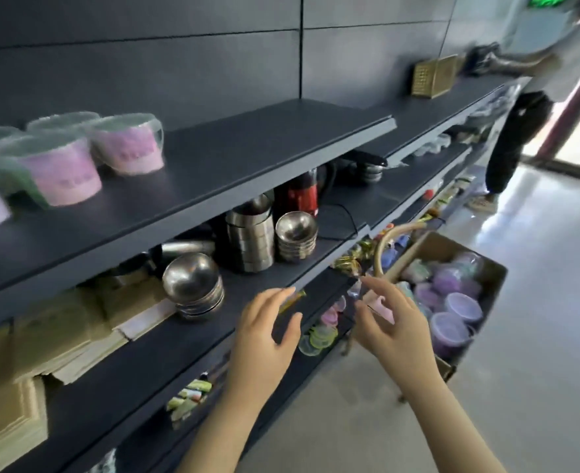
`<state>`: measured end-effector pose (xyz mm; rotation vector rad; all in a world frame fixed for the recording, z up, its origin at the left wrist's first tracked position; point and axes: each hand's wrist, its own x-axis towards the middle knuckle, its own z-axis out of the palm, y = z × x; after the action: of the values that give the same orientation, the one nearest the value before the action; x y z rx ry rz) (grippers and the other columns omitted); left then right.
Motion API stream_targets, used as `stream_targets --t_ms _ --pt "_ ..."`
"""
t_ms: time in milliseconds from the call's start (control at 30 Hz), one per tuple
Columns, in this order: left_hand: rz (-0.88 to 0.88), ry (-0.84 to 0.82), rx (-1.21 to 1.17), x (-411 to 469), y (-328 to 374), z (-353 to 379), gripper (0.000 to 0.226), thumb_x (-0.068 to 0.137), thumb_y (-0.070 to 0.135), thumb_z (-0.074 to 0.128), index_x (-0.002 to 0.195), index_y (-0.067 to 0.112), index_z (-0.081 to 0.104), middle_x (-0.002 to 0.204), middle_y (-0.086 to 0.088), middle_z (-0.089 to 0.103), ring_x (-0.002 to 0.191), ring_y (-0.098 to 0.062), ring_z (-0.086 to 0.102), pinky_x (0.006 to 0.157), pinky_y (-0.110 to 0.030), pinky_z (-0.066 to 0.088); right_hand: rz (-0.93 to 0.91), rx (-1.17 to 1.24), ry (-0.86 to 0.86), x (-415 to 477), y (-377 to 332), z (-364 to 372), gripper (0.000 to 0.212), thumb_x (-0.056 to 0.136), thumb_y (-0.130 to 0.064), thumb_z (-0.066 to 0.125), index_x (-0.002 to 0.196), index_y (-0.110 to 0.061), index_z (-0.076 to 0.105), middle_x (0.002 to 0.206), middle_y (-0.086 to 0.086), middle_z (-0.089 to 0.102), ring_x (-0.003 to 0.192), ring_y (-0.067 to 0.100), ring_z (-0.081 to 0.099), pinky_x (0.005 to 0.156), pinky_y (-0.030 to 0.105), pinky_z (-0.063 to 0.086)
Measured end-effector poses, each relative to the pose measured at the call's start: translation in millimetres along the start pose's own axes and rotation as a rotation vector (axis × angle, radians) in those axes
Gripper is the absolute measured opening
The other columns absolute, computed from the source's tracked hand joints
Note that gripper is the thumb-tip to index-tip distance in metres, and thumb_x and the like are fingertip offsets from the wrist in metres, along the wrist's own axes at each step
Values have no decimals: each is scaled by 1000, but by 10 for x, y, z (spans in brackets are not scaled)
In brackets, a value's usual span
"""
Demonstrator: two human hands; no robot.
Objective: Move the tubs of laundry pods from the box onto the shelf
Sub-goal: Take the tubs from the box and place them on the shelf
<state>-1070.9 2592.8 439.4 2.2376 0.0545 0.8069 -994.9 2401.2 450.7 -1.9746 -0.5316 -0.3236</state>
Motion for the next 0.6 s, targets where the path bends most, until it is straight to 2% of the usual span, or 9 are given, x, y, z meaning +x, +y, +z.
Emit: stream_targets --t_ms 67,133,233,300,367,433,600 --pt "-6 -54 -36 79 113 364 37 93 37 52 126 20 59 121 14 55 117 -3 51 99 -22 41 89 14 40 11 270 -270 27 85 -43 55 111 -40 60 100 -18 66 98 8 61 85 34 50" --pt "-32 -116 -75 159 226 761 33 94 36 54 125 25 59 121 20 54 118 1 50 98 -14 38 141 -30 80 42 541 -555 27 87 -32 62 110 -46 58 106 -30 63 103 0 59 87 27 49" --pt "-88 -196 -171 243 385 1408 30 94 32 57 124 37 54 121 26 53 116 5 50 93 -7 37 282 40 109 104 1022 -1000 32 89 -16 67 105 -43 63 102 -31 65 99 2 63 85 30 51" --pt "-140 -241 -210 261 477 1833 30 94 34 56 123 42 54 121 27 54 116 4 51 93 -11 42 372 100 120 131 1375 -1274 25 90 -16 66 106 -35 66 102 -25 68 97 1 64 84 31 55" --pt "-225 -288 -249 248 539 2223 31 92 35 56 120 48 53 120 30 53 117 3 51 93 -17 45 448 125 121 124 1707 -1502 20 91 -19 65 107 -30 67 104 -19 68 96 -3 63 83 25 55" --pt "-291 -332 -274 240 590 2562 32 92 34 57 117 52 51 121 30 53 117 3 51 94 -19 45 492 132 111 128 1999 -1689 19 91 -19 65 100 -36 66 103 -19 68 94 -3 63 77 16 53" --pt "-377 -434 -250 357 539 3201 33 92 29 60 119 46 51 118 24 55 113 4 51 90 -10 40 643 137 66 327 2680 -1867 21 93 -17 63 96 -38 64 102 -17 69 88 -6 64 70 8 48"
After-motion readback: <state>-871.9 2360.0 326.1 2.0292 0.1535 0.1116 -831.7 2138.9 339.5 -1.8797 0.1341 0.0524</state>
